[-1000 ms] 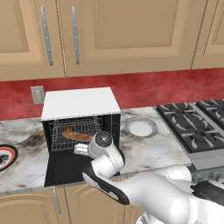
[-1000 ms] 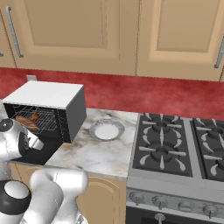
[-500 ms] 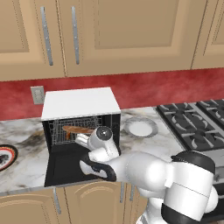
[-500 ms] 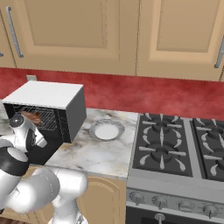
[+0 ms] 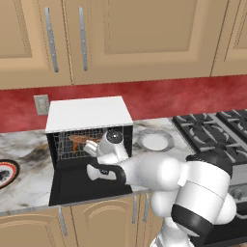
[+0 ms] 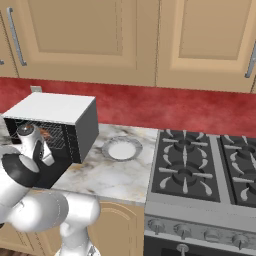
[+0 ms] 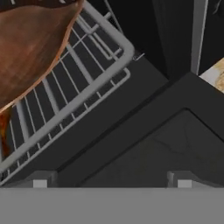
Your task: Open the toaster oven door. Place the baguette on the top rack in the toaster oven and place the chicken drumstick on the bottom rack.
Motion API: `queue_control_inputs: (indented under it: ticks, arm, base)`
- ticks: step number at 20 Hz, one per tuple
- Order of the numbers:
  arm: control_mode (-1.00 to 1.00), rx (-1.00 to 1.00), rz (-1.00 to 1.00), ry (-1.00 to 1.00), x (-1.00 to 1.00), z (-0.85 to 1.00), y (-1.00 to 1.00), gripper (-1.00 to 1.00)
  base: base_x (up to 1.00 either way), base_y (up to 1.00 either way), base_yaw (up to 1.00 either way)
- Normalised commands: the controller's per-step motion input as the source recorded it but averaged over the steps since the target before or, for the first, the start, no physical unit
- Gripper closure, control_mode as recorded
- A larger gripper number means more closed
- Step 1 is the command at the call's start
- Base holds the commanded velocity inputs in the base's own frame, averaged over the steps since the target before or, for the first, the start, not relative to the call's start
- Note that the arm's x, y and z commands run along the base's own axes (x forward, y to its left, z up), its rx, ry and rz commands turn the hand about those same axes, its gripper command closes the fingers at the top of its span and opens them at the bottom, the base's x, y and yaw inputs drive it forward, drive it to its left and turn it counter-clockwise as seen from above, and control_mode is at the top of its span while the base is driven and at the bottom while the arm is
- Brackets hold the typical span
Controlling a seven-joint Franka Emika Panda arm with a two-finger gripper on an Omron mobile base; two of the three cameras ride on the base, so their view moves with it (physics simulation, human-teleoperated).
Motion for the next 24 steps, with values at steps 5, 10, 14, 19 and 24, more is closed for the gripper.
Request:
queue_control_inputs:
  ticks: [5,10,14,19,24]
  arm:
    - [-1.00,0.03,-0.05,0.14,0.25,0.17,0.00,-1.00]
    - [-1.00,0.01,-0.06,0.17,0.36,0.12,0.00,-1.00]
    - [-1.00,0.00,-0.03,0.10,0.01,0.00,0.17,-1.00]
    - [-1.00,0.00,-0.05,0.05,0.10,-0.01,0.43,-1.00]
    - [-1.00,0.00,-0.04,0.06,0.04,0.00,0.44,-1.00]
  base:
    - [0.00,0.00,0.00]
    - [0.00,0.00,0.00]
    - [0.00,0.00,0.00]
    - [0.00,0.00,0.00]
    - [0.00,0.00,0.00]
